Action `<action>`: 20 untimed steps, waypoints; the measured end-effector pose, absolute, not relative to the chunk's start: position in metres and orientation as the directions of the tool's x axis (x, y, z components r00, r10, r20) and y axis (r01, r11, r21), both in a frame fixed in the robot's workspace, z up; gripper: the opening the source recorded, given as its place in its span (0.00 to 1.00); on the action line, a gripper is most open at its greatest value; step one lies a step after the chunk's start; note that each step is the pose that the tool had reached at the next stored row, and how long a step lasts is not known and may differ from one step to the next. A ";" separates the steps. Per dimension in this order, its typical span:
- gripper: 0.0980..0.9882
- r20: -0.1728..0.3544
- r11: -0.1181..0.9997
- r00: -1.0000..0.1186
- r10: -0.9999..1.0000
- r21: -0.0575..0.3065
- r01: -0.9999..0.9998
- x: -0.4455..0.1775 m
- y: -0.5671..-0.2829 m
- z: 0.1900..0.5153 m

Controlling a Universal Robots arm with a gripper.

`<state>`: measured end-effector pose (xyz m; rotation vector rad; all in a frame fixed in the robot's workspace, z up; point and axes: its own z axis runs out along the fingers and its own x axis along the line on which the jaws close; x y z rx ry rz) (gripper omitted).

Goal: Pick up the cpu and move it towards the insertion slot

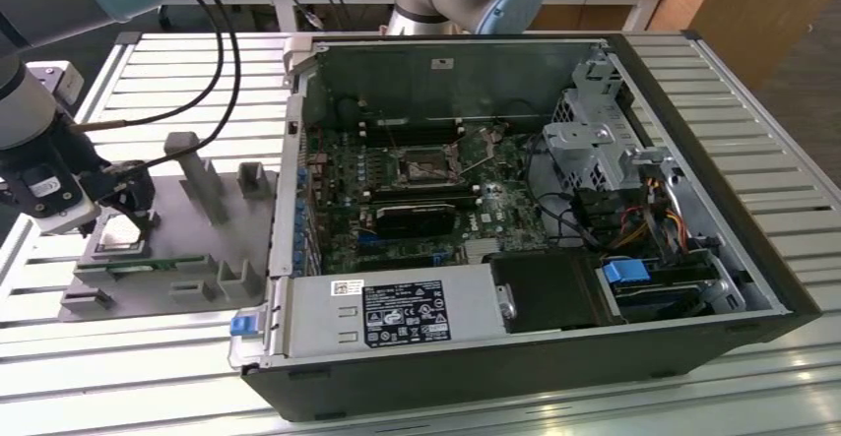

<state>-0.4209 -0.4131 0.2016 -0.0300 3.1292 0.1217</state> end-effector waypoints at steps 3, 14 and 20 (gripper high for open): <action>0.62 -0.010 0.997 -1.000 -0.019 0.077 -0.020 -0.421 -0.413 0.199; 0.62 -0.010 0.997 -1.000 -0.019 0.077 -0.020 -0.422 -0.411 0.187; 0.62 -0.010 0.997 -1.000 -0.019 0.076 -0.020 -0.424 -0.410 0.184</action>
